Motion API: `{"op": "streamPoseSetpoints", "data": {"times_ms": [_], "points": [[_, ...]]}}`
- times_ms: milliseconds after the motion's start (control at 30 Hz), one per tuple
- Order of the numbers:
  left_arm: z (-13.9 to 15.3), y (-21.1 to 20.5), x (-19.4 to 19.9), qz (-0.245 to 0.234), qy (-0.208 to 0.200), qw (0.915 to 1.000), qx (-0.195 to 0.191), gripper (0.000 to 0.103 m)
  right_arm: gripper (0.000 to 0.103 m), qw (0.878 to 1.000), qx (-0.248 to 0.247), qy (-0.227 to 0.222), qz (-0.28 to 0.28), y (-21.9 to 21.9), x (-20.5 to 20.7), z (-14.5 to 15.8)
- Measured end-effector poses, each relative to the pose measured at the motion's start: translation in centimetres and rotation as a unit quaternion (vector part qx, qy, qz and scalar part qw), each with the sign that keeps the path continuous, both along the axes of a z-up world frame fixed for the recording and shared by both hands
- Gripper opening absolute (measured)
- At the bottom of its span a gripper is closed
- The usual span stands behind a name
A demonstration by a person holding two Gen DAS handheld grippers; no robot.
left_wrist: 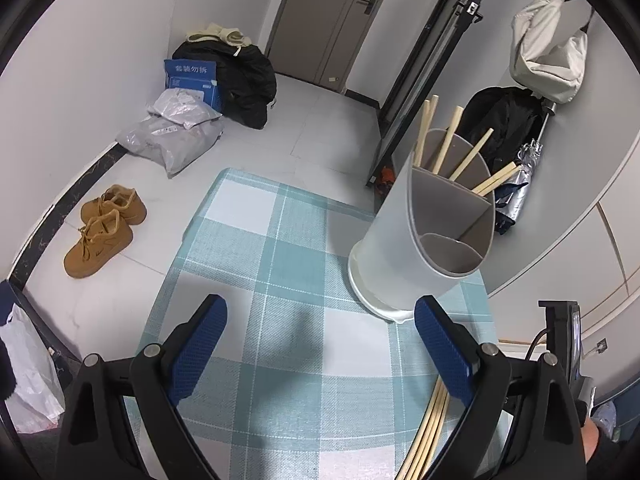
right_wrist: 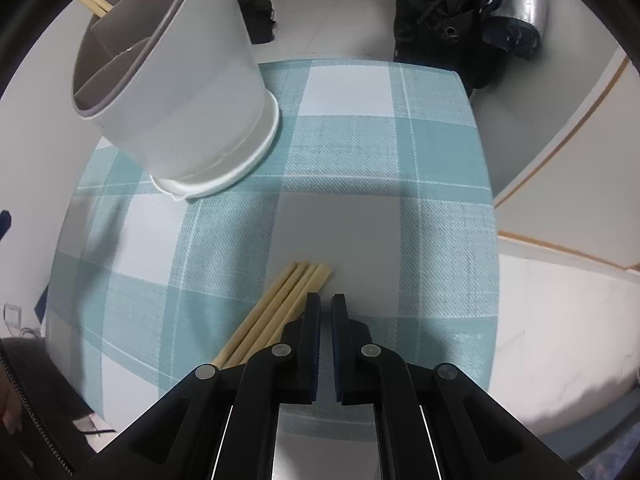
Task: Organize utensils
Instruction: 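Close the right tool on a chopstick and lift it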
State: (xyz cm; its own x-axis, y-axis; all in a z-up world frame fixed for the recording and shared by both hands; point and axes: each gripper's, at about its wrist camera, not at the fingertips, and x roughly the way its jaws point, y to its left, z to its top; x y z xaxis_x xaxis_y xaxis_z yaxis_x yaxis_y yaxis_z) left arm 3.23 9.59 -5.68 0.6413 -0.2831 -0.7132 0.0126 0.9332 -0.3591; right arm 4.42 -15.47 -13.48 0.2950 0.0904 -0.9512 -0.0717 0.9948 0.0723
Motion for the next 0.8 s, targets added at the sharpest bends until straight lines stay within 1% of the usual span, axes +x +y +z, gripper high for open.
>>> {"op": "streamPoseSetpoints", "data": {"times_ms": [133, 200, 233, 400, 500, 667, 800], "points": [[-0.2, 0.4, 0.2, 0.007, 0.006, 0.9999, -0.004, 0.092, 0.005, 1.0, 0.008, -0.011, 0.006, 0.6, -0.1, 0.3], [-0.1, 0.4, 0.1, 0.008, 0.003, 1.0, -0.001, 0.092, 0.007, 0.999, 0.032, -0.013, 0.009, 0.7, -0.1, 0.5], [-0.1, 0.4, 0.1, 0.007, 0.002, 1.0, 0.002, 0.092, 0.007, 0.999, 0.031, -0.012, 0.011, 0.8, -0.1, 0.4], [-0.4, 0.4, 0.1, 0.005, 0.008, 0.9999, 0.009, 0.092, 0.007, 1.0, 0.003, -0.016, 0.024, 2.0, -0.4, 0.3], [-0.2, 0.3, 0.0, 0.007, 0.003, 0.9999, 0.012, 0.092, 0.007, 0.999, -0.013, -0.02, 0.036, 2.8, -1.0, 0.3], [0.0, -0.1, -0.2, 0.001, -0.005, 0.9997, 0.026, 0.092, 0.007, 0.999, -0.027, -0.003, 0.04, 3.2, -1.2, 0.4], [0.1, -0.1, -0.2, 0.006, -0.005, 0.9996, 0.028, 0.092, 0.009, 0.999, -0.035, 0.006, 0.035, 3.7, 0.6, -0.1]]}}
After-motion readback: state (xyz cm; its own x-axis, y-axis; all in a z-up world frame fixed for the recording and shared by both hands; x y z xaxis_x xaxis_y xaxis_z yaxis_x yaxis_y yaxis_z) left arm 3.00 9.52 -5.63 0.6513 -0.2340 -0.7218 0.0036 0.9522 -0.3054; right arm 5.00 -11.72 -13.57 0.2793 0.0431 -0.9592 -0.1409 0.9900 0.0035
